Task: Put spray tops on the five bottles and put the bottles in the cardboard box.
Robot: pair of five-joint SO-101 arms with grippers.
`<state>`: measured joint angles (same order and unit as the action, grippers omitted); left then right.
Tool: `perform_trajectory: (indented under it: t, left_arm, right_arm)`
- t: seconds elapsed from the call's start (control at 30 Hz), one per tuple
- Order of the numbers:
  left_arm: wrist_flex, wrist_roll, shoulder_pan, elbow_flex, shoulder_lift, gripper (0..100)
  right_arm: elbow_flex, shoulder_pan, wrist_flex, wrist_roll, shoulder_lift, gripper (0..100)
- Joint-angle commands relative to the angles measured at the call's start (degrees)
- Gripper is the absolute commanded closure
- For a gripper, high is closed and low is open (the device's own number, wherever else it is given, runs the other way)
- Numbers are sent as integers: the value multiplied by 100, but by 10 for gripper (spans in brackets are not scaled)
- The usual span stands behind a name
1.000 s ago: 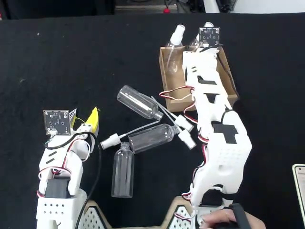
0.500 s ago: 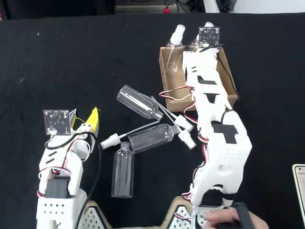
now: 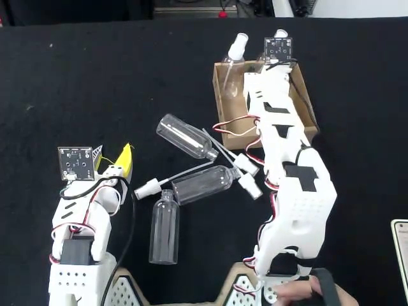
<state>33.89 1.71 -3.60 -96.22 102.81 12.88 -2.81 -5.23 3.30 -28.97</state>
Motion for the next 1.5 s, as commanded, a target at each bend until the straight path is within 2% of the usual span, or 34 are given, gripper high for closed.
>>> perform_trajectory:
  t: [0.0,0.23,0.77,0.97,1.3,1.47]
  left_arm:
    - [18,62,-22,-119,-26,798]
    - [18,62,-22,-119,-26,798]
    - [9,62,-22,-119,-26,798]
    - [9,62,-22,-119,-26,798]
    - [9,62,-22,-119,-26,798]
    - [9,62,-22,-119,-26,798]
  right_arm:
    - [-251,-9,44,18,136,716]
    - [251,-132,53,18,760,716]
    - [365,-211,97,9,884,716]
    - [426,-176,1046,18,1446,715]
    - [646,-281,1301,9,1710,716]
    - [857,-246,1952,-26,2290,735]
